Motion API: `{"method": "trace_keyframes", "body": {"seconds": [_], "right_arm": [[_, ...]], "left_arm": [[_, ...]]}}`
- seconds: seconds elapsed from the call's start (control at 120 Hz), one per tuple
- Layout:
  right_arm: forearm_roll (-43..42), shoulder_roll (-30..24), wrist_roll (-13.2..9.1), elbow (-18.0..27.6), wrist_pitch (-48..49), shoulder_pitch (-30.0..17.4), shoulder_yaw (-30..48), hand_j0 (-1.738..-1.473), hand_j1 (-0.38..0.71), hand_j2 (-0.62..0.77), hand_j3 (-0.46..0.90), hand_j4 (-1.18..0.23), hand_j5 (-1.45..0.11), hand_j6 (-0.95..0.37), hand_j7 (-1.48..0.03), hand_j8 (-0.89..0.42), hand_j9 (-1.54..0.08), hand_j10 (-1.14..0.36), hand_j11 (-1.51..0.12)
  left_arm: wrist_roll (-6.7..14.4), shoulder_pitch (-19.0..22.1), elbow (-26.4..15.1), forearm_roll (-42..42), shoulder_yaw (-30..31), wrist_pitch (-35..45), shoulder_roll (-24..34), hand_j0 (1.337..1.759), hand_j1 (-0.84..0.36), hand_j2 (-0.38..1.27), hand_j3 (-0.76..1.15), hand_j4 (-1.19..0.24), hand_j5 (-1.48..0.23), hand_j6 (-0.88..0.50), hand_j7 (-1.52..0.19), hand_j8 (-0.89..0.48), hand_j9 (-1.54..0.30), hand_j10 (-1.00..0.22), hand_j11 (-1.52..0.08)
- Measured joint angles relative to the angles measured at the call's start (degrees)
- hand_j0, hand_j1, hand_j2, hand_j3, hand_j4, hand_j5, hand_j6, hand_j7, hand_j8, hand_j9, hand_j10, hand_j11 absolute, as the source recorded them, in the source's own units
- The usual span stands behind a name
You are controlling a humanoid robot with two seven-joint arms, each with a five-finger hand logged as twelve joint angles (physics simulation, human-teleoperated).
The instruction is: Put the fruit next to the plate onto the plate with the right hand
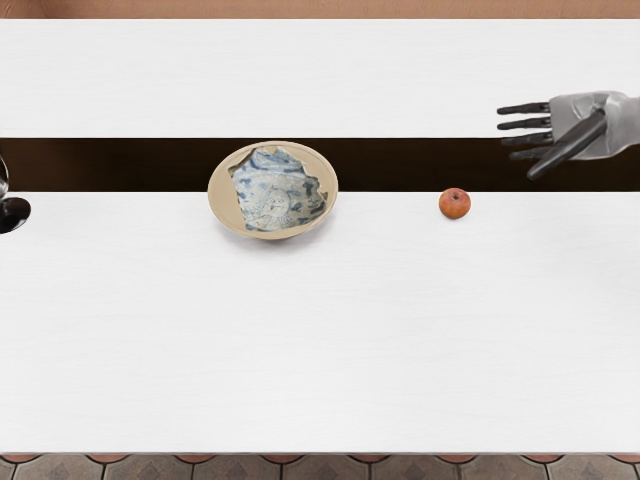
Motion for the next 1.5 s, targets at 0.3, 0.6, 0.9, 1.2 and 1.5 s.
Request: {"method": "trace_keyframes", "body": {"seconds": [0.3,0.6,0.9,1.2,1.5], "right_arm": [[-8.9,4.7,0.0,1.0,0.0,8.7,-8.1,-1.658,-0.34,0.0,0.0,-0.01,-0.01,-0.01,-0.01,-0.01,-0.01,-0.01,-0.01],[-19.5,15.8,0.0,2.5,0.0,26.1,-34.0,-1.658,-0.28,-0.01,0.0,-0.06,-0.08,-0.06,-0.08,-0.06,-0.08,-0.06,-0.08],[-28.3,18.4,0.0,14.3,-13.1,29.3,-40.6,-1.658,-0.28,-0.01,0.0,-0.06,-0.07,-0.06,-0.07,-0.06,-0.07,-0.06,-0.07],[-31.5,14.3,0.0,33.9,-52.7,26.2,-48.3,-1.658,-0.32,0.0,0.0,-0.03,-0.03,-0.03,-0.03,-0.03,-0.03,-0.03,-0.03],[-32.4,9.5,0.0,38.8,-63.3,19.7,-48.6,-1.658,-0.05,-0.05,0.0,-0.26,-0.33,-0.26,-0.33,-0.26,-0.33,-0.26,-0.33]], "left_arm": [[0.0,0.0,0.0,0.0,0.0,0.0,0.0,1.658,0.35,0.0,0.0,0.0,0.0,0.0,0.0,0.0,0.0,0.0,0.0],[0.0,0.0,0.0,0.0,0.0,0.0,0.0,1.658,0.35,0.0,0.0,0.0,0.0,0.0,0.0,0.0,0.0,0.0,0.0],[0.0,0.0,0.0,0.0,0.0,0.0,0.0,1.658,0.35,0.0,0.0,0.0,0.0,0.0,0.0,0.0,0.0,0.0,0.0],[0.0,0.0,0.0,0.0,0.0,0.0,0.0,1.658,0.35,0.0,0.0,0.0,0.0,0.0,0.0,0.0,0.0,0.0,0.0],[0.0,0.0,0.0,0.0,0.0,0.0,0.0,1.658,0.35,0.0,0.0,0.0,0.0,0.0,0.0,0.0,0.0,0.0,0.0]]}}
